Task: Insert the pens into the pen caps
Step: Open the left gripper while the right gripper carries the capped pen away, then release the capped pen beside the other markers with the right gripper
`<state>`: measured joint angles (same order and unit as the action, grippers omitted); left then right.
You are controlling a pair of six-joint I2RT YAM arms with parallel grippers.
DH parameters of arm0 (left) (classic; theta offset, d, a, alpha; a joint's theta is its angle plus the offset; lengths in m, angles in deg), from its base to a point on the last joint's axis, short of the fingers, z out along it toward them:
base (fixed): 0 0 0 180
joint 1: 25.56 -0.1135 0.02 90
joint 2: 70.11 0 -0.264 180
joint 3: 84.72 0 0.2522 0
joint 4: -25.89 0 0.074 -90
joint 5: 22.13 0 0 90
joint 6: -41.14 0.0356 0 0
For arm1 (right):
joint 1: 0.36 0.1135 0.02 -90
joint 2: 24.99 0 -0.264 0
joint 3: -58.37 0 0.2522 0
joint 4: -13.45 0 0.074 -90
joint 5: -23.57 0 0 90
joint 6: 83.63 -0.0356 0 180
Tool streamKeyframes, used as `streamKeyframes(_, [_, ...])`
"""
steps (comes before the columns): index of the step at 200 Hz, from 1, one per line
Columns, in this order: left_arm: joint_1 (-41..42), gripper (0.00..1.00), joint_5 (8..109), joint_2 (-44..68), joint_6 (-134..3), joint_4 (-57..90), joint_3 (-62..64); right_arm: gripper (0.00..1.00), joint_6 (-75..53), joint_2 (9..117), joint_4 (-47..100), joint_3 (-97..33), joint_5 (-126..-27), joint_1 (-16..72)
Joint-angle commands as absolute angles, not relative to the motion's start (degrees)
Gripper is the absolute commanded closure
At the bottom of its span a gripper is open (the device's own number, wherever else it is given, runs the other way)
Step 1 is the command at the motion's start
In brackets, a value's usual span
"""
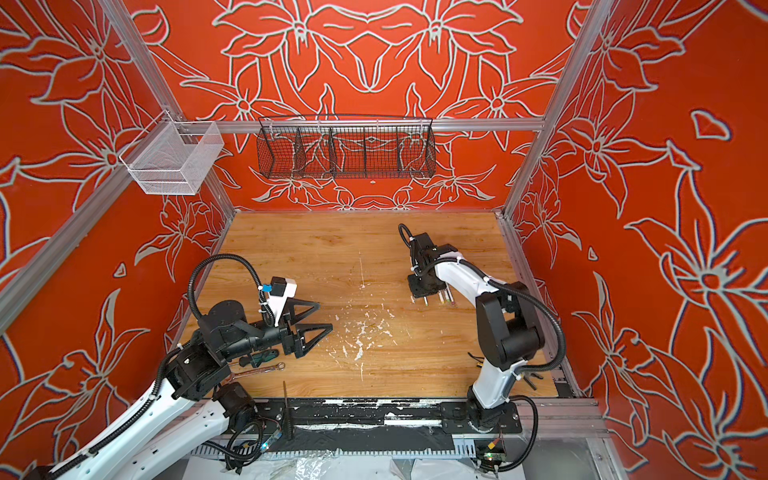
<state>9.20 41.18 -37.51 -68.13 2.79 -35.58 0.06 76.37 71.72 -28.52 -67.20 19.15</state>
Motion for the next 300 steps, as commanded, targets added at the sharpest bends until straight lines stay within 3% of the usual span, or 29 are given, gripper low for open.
streamKeyframes(1, [8.8,0.03,41.7,-37.7,-67.5,1.9,-34.1,0.99,2.7,80.0,74.9,-31.3,-63.8,18.0])
streamKeyframes(33, [8.8,0.02,42.7,-38.0,-67.3,2.1,-34.2,0.89,3.3,84.0,75.8,-33.8,-59.8,17.5])
streamKeyframes(68, [8.8,0.03,42.1,-35.3,-66.8,1.9,-33.2,0.88,4.2,86.9,76.7,-35.4,-57.3,16.5])
streamKeyframes(95, [8.8,0.03,42.4,-33.8,-66.6,1.8,-32.9,0.72,4.4,87.1,76.7,-35.8,-56.9,16.3])
streamKeyframes(125, [8.8,0.03,43.6,-33.4,-66.6,2.0,-33.1,0.63,4.7,86.9,77.7,-36.8,-56.3,16.2])
streamKeyframes(170, [8.8,0.03,57.3,-31.1,-66.8,-2.1,-31.8,0.51,5.6,81.0,77.3,-37.1,-58.0,16.2])
streamKeyframes(185, [8.6,0.03,64.3,-28.0,-66.5,-4.2,-30.5,0.43,6.0,78.6,76.0,-36.0,-57.6,16.1])
streamKeyframes(196, [8.2,0.03,68.7,-25.2,-66.1,-5.3,-29.5,0.21,6.4,77.0,74.5,-34.6,-57.4,16.1])
streamKeyframes(201, [7.8,0.03,70.8,-23.8,-66.0,-5.9,-28.9,0.06,6.8,76.3,73.5,-33.9,-57.6,16.1])
streamKeyframes(204, [7.6,0.03,72.2,-22.9,-66.0,-6.4,-28.5,0.03,7.0,75.7,72.8,-33.3,-57.8,16.1])
streamKeyframes(283, [-10.2,0.03,91.5,-8.4,-61.1,5.2,-32.9,0.03,11.7,59.3,41.4,-9.4,-53.8,16.0])
streamKeyframes(300, [-15.5,0.03,90.2,-5.6,-61.3,9.0,-34.8,0.03,12.9,57.2,32.5,-3.6,-51.6,15.6])
